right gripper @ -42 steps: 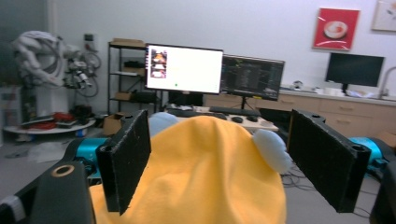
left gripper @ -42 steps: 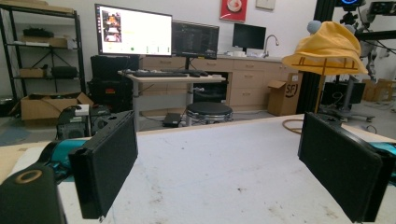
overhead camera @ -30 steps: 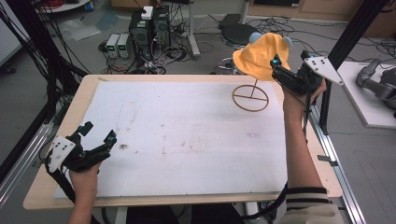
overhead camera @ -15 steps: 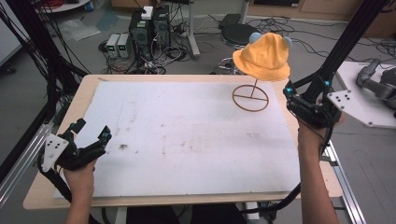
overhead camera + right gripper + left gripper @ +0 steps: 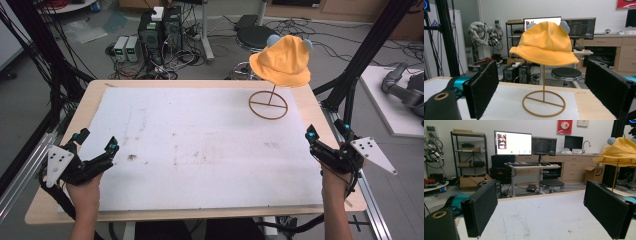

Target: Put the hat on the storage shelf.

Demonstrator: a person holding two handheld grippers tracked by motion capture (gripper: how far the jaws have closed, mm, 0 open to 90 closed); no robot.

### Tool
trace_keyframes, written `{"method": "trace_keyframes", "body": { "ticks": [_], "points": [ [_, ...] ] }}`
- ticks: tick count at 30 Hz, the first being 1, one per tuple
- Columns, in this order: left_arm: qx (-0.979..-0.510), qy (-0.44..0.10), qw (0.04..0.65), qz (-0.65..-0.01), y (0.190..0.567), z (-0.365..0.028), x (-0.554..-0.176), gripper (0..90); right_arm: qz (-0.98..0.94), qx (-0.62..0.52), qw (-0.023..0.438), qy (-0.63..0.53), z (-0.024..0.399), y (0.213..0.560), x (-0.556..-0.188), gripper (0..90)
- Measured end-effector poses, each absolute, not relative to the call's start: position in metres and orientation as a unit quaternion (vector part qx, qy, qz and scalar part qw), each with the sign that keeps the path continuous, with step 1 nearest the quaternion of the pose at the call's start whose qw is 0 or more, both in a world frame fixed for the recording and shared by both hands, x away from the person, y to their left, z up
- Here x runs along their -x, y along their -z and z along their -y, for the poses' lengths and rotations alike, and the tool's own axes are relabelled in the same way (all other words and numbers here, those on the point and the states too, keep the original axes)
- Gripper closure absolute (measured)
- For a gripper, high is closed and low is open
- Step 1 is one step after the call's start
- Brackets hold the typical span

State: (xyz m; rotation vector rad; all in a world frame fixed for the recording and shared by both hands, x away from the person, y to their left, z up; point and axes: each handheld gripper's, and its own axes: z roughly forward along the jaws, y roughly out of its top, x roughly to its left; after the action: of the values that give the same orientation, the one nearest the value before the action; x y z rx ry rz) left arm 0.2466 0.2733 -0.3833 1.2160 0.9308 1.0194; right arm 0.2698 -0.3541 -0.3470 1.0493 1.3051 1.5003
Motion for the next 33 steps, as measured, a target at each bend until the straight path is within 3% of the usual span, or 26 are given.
{"method": "trace_keyframes", "body": {
  "ticks": [15,33],
  "points": [
    [-0.547,-0.440,0.589,-0.401,0.397,-0.269,-0.252,12.4,-0.555,-0.424,0.404,-0.590,0.355,0.392,-0.278,11.9],
    [-0.549,-0.423,0.606,-0.390,0.402,-0.275,-0.251,12.4,-0.586,-0.383,0.389,-0.599,0.347,0.401,-0.280,11.9]
  ]
}}
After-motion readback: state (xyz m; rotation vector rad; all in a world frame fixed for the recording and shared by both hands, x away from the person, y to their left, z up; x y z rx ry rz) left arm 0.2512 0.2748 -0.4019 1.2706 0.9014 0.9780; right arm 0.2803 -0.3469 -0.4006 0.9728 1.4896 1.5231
